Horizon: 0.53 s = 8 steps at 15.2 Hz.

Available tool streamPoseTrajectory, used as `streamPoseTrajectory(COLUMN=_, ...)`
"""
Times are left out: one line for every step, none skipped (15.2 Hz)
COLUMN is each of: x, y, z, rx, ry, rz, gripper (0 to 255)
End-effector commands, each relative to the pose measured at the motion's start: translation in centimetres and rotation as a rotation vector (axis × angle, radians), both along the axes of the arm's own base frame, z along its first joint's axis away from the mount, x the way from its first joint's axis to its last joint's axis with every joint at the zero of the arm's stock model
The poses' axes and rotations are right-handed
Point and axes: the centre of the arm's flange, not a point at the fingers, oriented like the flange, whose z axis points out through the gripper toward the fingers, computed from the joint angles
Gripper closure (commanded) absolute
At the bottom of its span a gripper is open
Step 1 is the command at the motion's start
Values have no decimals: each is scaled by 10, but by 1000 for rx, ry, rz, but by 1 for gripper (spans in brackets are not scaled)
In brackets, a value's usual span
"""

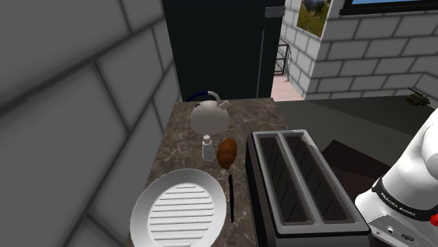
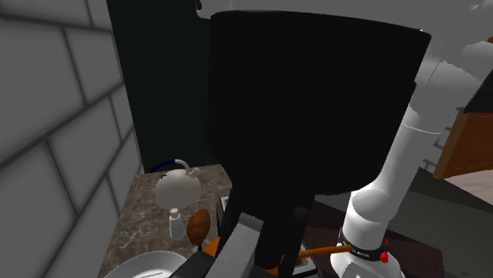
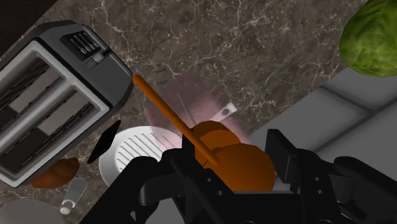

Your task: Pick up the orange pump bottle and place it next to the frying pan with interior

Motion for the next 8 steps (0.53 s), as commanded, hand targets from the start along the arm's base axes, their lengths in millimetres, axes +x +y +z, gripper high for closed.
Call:
streamPoseTrajectory(x=-4, y=5, z=-6, rx=6, ry=1, rz=-1, gripper=255)
streamPoseTrajectory(x=-4, y=5, z=-11, rx=6, ry=1, rz=-1, gripper=255)
streamPoseTrajectory(x=-4, y=5, z=-16, rx=6, ry=1, rz=-1, gripper=255)
streamPoseTrajectory(x=-4, y=5, z=-22, rx=6, ry=1, rz=-1, gripper=255)
streamPoseTrajectory(x=-4, y=5, z=-27, rx=6, ry=1, rz=-1, gripper=255)
streamPoseTrajectory(x=-4, y=5, z=-32, rx=6, ry=1, rz=-1, gripper=255)
streamPoseTrajectory(x=-4, y=5, z=-37, rx=6, ry=1, rz=-1, gripper=255)
streamPoseTrajectory(x=-4, y=5, z=-43, rx=6, ry=1, rz=-1, gripper=255)
